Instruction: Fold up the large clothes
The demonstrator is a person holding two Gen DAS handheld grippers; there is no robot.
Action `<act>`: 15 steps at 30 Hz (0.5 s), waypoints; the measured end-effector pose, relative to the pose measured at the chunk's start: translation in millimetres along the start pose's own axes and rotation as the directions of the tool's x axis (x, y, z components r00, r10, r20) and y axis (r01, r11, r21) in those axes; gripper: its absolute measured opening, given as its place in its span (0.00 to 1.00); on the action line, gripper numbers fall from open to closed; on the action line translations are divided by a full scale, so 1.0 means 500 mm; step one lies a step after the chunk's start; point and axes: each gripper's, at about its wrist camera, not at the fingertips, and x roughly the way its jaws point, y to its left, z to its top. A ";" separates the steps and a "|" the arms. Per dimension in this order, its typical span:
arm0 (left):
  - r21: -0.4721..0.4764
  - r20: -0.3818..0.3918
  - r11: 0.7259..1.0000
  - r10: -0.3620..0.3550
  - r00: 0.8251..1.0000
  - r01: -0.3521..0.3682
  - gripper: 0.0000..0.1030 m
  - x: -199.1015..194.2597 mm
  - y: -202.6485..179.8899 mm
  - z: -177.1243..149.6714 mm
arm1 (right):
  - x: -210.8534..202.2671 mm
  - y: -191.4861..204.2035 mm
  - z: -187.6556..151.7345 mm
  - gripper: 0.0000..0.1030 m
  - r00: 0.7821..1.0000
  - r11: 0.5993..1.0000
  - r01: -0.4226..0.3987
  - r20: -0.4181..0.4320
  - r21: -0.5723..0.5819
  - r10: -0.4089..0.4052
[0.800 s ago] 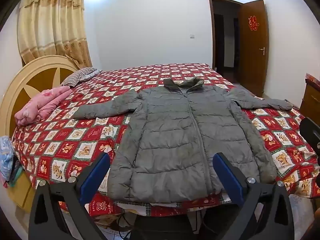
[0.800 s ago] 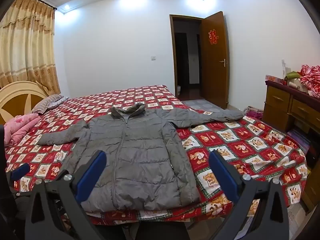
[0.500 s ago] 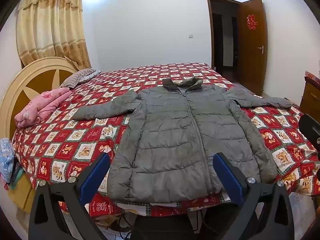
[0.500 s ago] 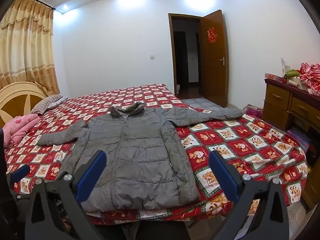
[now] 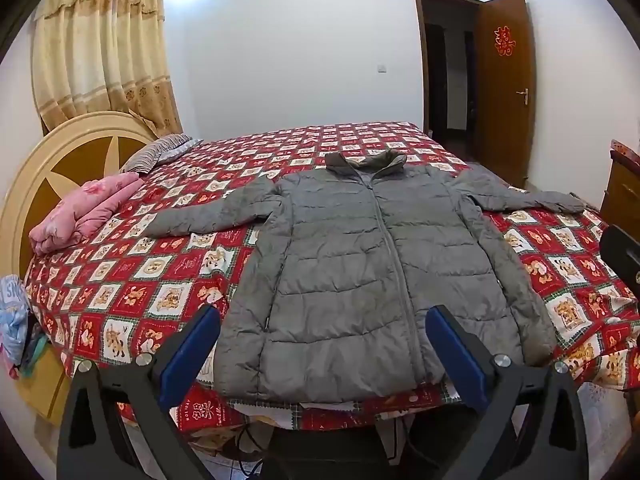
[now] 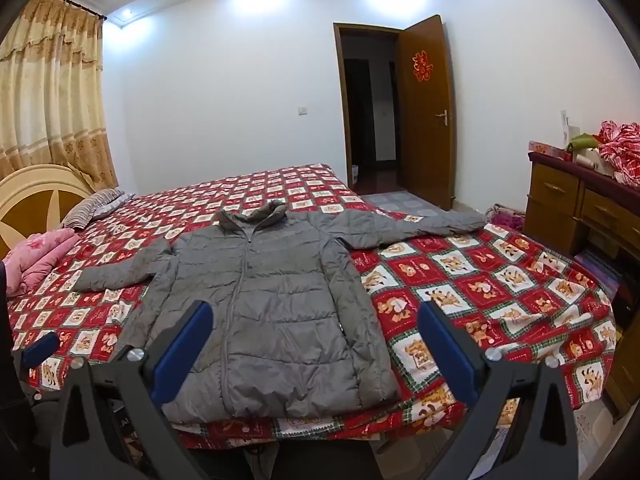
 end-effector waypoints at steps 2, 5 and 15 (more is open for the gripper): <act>0.000 -0.001 1.000 0.000 1.000 0.000 0.99 0.001 0.000 -0.001 | 0.000 0.001 0.000 1.00 1.000 1.000 0.002 -0.001 0.001 -0.002; 0.001 -0.001 1.000 0.000 1.000 0.000 0.99 0.001 0.000 -0.001 | 0.000 -0.001 -0.004 1.00 1.000 1.000 0.002 -0.001 0.002 -0.002; 0.000 -0.006 1.000 -0.001 1.000 0.001 0.99 0.007 0.003 -0.006 | 0.001 -0.002 -0.003 1.00 1.000 1.000 0.001 -0.004 0.003 -0.001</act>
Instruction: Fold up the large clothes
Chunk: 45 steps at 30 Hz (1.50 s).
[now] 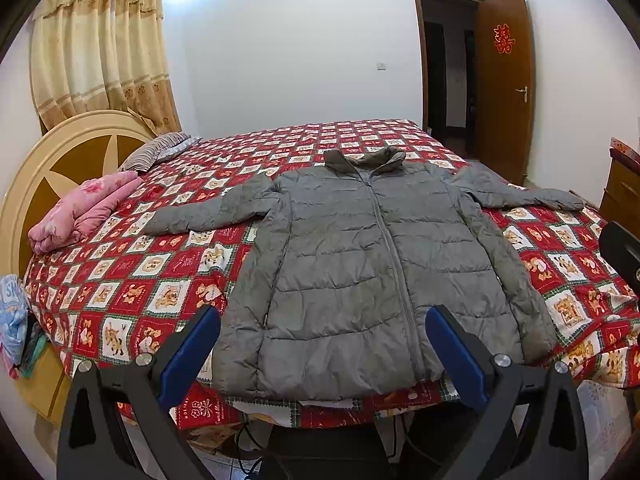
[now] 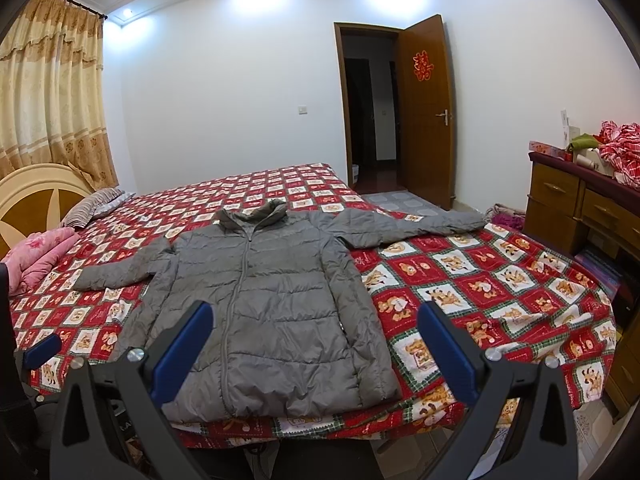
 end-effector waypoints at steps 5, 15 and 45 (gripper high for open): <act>0.001 0.003 1.000 -0.001 1.000 0.001 0.99 -0.005 -0.006 -0.004 | 0.000 0.001 0.001 1.00 1.000 1.000 0.001 -0.001 0.001 -0.001; 0.002 -0.003 1.000 -0.004 1.000 0.004 0.99 -0.004 -0.007 -0.008 | 0.000 0.001 -0.001 1.00 1.000 1.000 0.000 -0.001 0.000 0.000; 0.002 -0.015 1.000 -0.007 1.000 0.007 0.99 -0.002 -0.013 -0.013 | 0.005 0.006 -0.011 1.00 1.000 1.000 -0.001 -0.009 0.004 0.001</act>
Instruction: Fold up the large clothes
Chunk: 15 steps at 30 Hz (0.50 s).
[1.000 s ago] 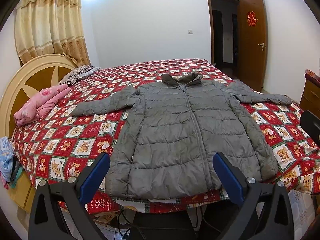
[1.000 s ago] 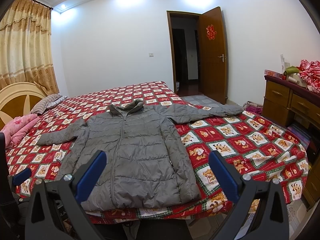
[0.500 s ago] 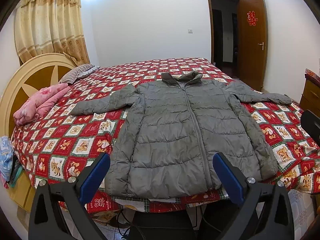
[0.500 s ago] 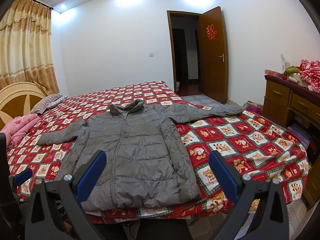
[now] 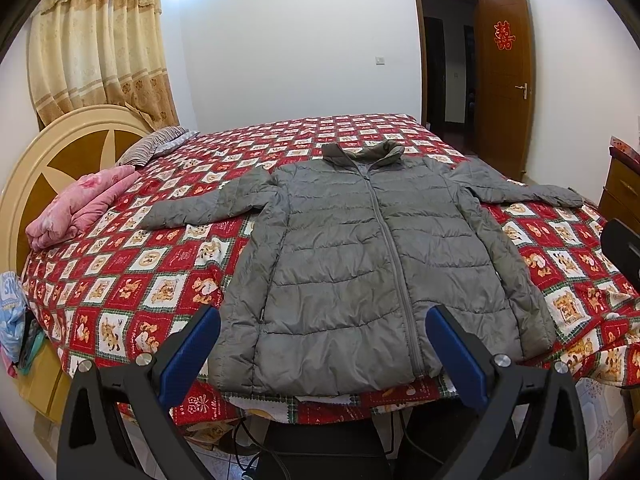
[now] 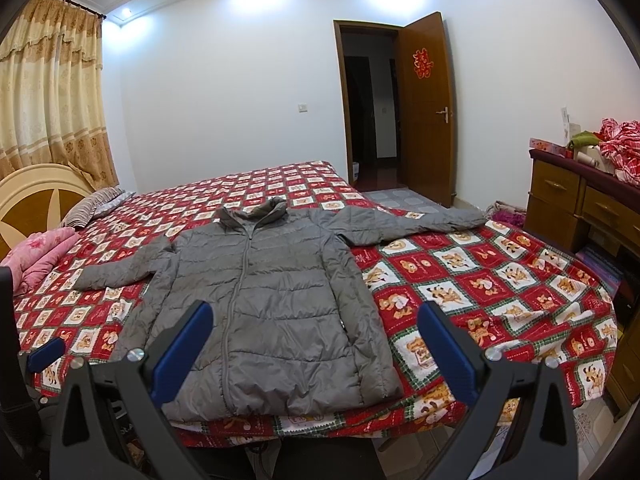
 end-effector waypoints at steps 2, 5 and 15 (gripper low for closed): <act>0.001 -0.004 1.000 -0.003 1.000 0.003 0.99 0.003 0.001 0.000 | 0.000 0.000 0.000 1.00 1.000 1.000 -0.001 -0.001 0.001 0.001; 0.004 -0.015 1.000 -0.006 1.000 0.006 0.99 0.010 0.000 0.000 | 0.003 0.000 -0.004 1.00 1.000 1.000 0.003 -0.004 0.000 -0.003; -0.002 -0.101 0.996 -0.092 0.991 0.093 0.99 0.096 0.000 0.010 | 0.089 -0.036 -0.005 1.00 0.997 0.999 0.029 -0.075 0.028 -0.027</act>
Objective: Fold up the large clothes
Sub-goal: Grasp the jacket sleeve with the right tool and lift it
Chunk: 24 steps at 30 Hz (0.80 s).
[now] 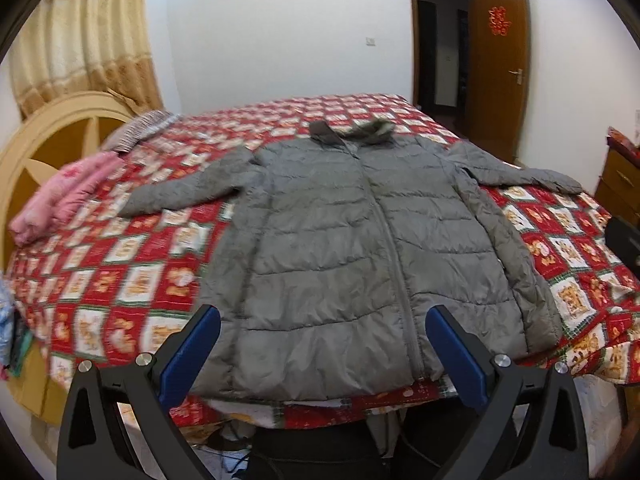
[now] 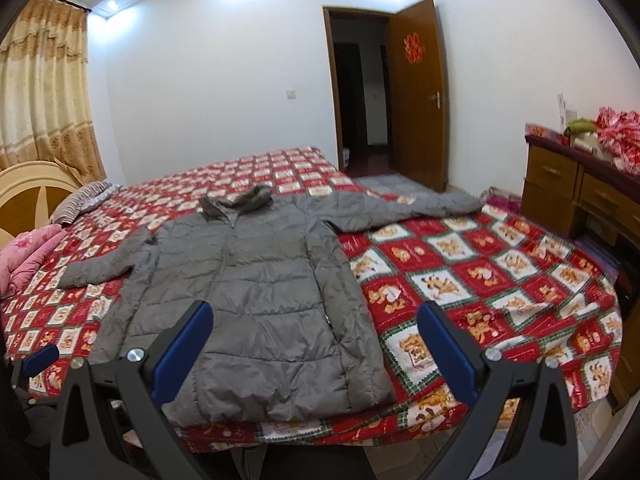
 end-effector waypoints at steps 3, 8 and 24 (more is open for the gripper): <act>-0.038 -0.064 0.993 -0.117 0.991 0.115 0.99 0.052 0.016 0.004 | 0.061 -0.018 0.001 1.00 0.997 1.000 -0.016 -0.070 0.024 0.018; -0.116 -0.160 0.972 -0.223 0.962 0.206 0.99 0.155 0.058 0.038 | 0.178 -0.098 0.041 1.00 0.979 0.987 -0.040 -0.189 0.154 0.070; -0.175 -0.022 0.981 0.078 0.997 -0.081 0.99 0.484 0.288 0.353 | 0.586 -0.563 0.309 0.87 0.954 0.766 0.298 -0.208 0.569 -0.216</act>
